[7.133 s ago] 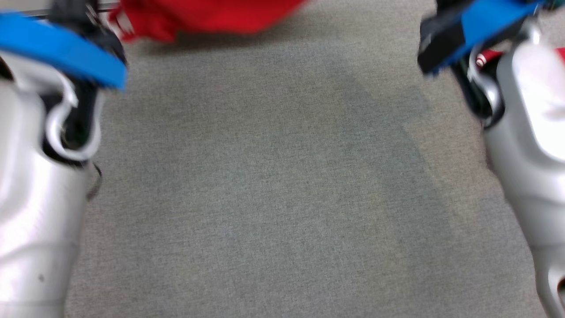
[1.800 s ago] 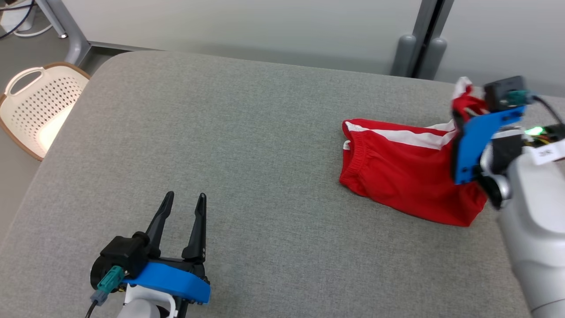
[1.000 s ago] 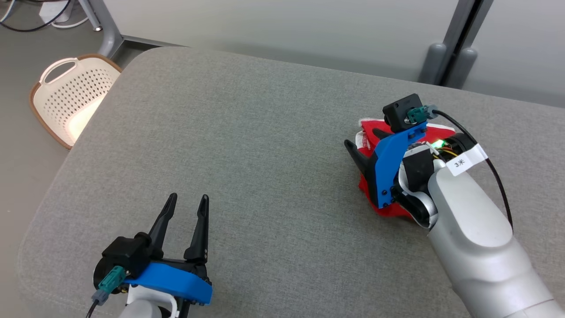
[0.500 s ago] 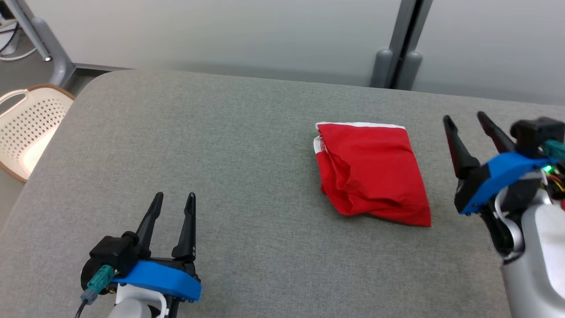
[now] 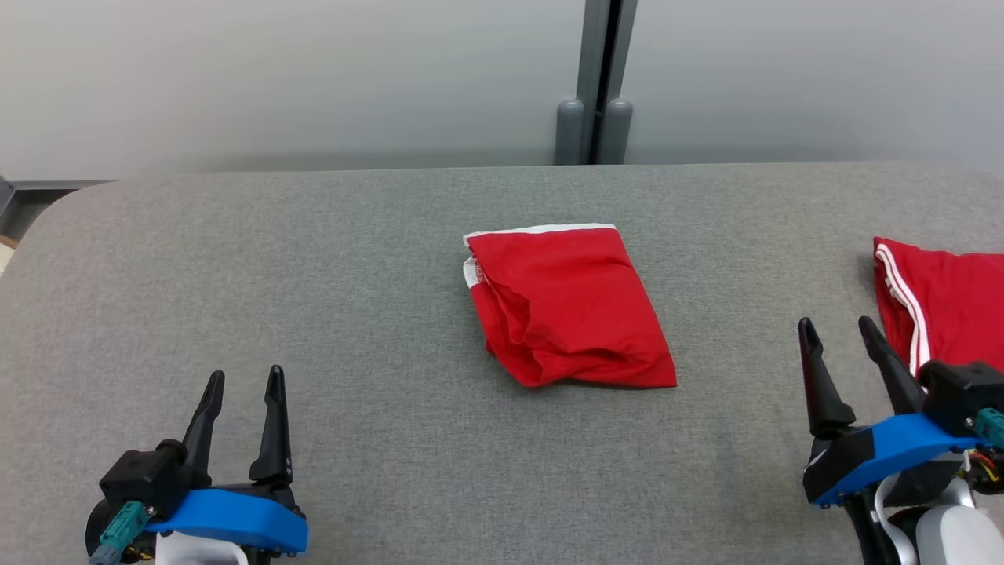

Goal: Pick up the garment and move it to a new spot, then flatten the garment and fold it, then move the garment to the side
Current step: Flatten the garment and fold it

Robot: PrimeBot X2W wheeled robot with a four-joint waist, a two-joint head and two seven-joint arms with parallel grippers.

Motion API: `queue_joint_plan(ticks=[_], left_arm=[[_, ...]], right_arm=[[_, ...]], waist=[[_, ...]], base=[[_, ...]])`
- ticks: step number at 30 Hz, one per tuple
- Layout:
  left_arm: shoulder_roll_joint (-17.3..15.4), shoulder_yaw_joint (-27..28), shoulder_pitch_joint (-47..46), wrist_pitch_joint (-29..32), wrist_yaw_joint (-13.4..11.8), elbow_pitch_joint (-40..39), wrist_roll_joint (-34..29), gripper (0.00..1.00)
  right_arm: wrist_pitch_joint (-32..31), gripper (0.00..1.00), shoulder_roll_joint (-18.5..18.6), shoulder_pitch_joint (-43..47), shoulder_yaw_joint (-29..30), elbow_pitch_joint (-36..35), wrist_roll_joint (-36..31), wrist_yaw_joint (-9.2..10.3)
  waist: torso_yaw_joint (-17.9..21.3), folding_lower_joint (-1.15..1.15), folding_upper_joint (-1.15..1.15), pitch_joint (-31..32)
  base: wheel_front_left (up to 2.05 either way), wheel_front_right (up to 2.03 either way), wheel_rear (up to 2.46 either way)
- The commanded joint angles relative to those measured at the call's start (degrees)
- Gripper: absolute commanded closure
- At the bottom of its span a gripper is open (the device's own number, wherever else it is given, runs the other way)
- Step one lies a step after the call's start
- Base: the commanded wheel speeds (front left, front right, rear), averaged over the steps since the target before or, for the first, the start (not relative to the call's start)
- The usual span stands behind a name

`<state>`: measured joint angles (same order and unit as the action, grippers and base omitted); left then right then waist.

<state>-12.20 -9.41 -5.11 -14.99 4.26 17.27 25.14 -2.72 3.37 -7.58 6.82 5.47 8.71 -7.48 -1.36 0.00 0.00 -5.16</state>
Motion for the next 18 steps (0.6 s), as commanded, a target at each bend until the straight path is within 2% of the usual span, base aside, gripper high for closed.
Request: queue_joint_plan(ticks=[1,8,18], left_arm=[[-0.36,0.26,0.6,-0.13,-0.34,-0.38,-0.05,0.0],[-0.89,0.61,2.35,0.42,-1.59,-1.13,0.33,0.0],[-1.21,0.65,3.92,0.57,-2.62,-2.39,0.56,0.0]], right_arm=[[0.47,0.0,-0.3,0.96,-0.4,-0.38,-0.05,-0.03],[1.88,0.0,-0.49,2.77,-3.16,0.26,0.35,-0.03],[3.55,0.0,-0.5,3.42,-4.41,1.82,1.68,-0.03]], waist=[[1.12,0.0,0.0,0.5],[2.97,0.0,0.0,1.4],[3.16,0.0,0.0,1.86]], base=[[0.0,0.0,0.0],[0.0,0.0,0.0],[0.0,0.0,0.0]])
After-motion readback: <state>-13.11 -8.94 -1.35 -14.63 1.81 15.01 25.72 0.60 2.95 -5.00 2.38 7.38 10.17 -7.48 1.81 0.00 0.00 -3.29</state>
